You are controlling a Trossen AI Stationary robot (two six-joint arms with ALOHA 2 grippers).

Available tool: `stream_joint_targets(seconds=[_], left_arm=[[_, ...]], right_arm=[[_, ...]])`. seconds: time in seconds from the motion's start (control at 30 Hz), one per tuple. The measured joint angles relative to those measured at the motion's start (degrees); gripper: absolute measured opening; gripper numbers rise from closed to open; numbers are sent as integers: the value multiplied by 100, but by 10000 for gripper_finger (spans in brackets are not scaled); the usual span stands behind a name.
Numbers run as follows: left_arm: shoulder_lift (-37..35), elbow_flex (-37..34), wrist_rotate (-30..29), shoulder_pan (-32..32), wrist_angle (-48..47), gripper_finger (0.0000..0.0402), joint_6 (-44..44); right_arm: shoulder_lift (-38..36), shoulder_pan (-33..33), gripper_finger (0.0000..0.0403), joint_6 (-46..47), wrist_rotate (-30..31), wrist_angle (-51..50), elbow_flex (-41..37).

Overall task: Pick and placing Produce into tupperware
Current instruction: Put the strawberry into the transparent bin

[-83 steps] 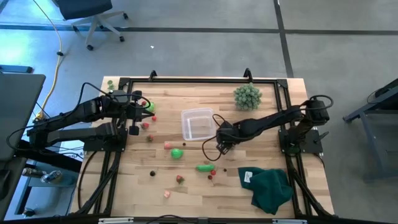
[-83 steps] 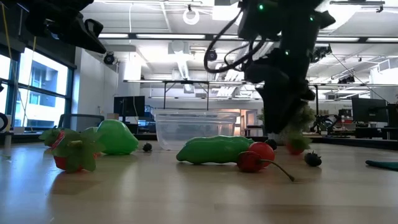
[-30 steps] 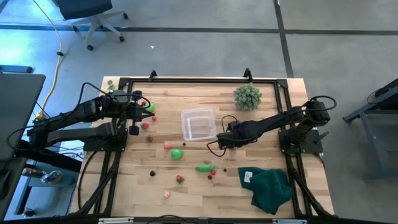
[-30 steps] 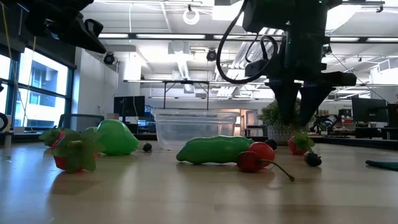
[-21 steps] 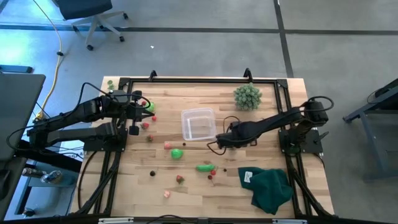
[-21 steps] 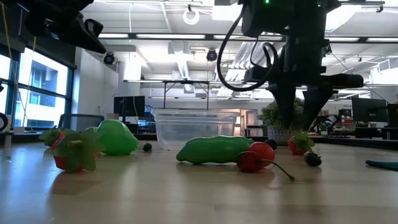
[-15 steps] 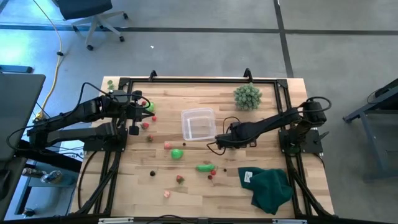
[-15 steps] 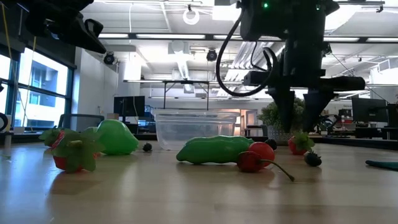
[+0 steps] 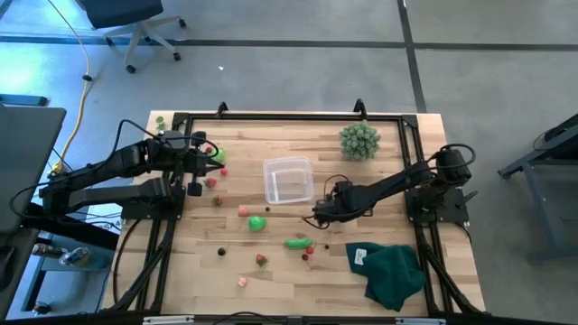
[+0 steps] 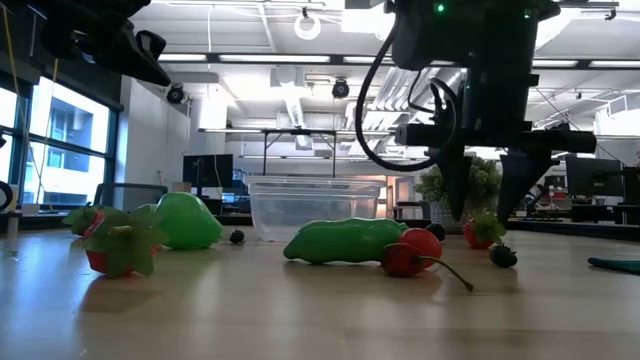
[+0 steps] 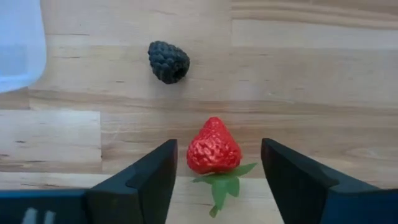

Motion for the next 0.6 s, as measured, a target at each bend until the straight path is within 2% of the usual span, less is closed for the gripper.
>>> stream_joint_targets(seconds=[0.17, 0.6], left_arm=[[-1, 0, 0, 0, 0, 1, 0], [-1, 0, 0, 0, 0, 1, 0]], right_arm=[[146, -2, 244, -7, -21, 69, 0], [384, -2, 245, -50, -11, 236, 0]])
